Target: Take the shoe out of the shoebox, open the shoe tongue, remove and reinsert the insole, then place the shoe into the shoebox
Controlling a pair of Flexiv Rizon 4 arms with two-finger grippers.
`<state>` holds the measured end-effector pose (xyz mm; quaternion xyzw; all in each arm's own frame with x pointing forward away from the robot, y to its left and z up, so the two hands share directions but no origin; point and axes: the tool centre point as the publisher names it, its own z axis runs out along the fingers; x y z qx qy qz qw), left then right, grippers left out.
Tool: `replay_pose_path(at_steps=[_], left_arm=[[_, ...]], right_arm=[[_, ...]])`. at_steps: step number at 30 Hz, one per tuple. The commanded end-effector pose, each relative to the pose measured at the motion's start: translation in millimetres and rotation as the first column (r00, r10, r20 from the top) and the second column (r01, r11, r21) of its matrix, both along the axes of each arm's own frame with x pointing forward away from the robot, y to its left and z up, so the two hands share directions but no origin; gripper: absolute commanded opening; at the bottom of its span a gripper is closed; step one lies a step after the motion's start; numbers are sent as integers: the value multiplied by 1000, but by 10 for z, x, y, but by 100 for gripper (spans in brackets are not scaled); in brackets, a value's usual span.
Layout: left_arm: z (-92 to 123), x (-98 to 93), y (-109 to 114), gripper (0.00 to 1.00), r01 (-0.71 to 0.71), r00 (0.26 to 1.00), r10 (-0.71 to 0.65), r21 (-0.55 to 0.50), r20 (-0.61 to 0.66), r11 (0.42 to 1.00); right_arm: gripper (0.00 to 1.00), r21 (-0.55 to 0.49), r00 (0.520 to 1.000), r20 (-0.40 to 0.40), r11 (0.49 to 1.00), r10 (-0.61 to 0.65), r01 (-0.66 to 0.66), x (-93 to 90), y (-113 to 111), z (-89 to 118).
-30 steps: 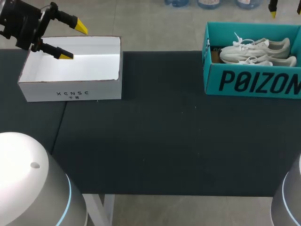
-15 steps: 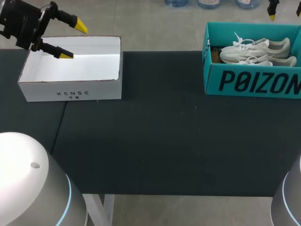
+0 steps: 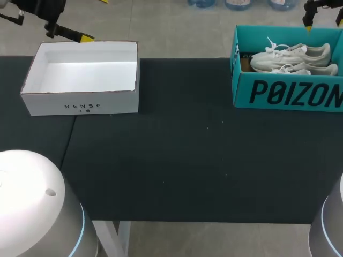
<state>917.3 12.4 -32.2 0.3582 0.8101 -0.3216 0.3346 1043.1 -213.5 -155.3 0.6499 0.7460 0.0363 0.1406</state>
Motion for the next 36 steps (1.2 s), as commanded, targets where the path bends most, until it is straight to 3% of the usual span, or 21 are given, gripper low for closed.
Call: replay_pose_path(at_steps=[1, 7, 9, 11, 12, 13, 16, 20, 25, 27, 28, 29, 36], left_arm=[[-48, -97, -27, 100, -469, 874, 441, -118, -203, 875], [-48, -97, -27, 100, -469, 874, 441, -118, -203, 875], [-89, -40, -20, 100, -555, 796, 523, -20, -305, 832], [-153, 14, -8, 100, -648, 664, 631, 112, -402, 753], [-157, 63, -15, 100, -714, 560, 674, 132, -481, 687], [-163, 99, -7, 100, -722, 532, 674, 141, -512, 677], [-194, 210, 24, 100, -787, 348, 690, 201, -635, 583], [-281, 312, 59, 100, -829, 183, 705, 278, -685, 485], [-470, 445, 132, 100, -869, -133, 613, 389, -778, 305], [-556, 483, 143, 100, -876, -204, 601, 418, -773, 240], [-591, 497, 142, 100, -878, -222, 600, 425, -769, 220], [-610, 498, 123, 100, -895, -184, 586, 381, -789, 231], [-610, 498, 123, 100, -895, -184, 586, 381, -789, 231]], right_arm=[[100, 6, 992, 120, 1000, 30, -31, -170, -11, -101], [100, -14, 992, 96, 997, 77, -76, -284, 53, -158], [100, -32, 991, 112, 997, 75, -71, -338, 95, -123], [100, -29, 989, 118, 996, 88, -85, -405, 145, -90], [100, -42, 988, 123, 995, 95, -90, -438, 172, -79], [100, -44, 989, 116, 995, 94, -90, -467, 193, -75], [100, -74, 998, 21, 995, 62, -60, -528, 246, -78], [100, -14, 996, -76, 999, -36, 35, -585, 250, -90], [100, 54, 965, -197, 981, -171, 185, -585, 164, -132], [100, 77, 952, -241, 973, -192, 216, -578, 125, -152], [100, 52, 946, -248, 973, -207, 227, -573, 106, -168], [100, 52, 946, -248, 973, -207, 227, -573, 106, -168], [100, 52, 946, -248, 973, -207, 227, -573, 106, -168]])
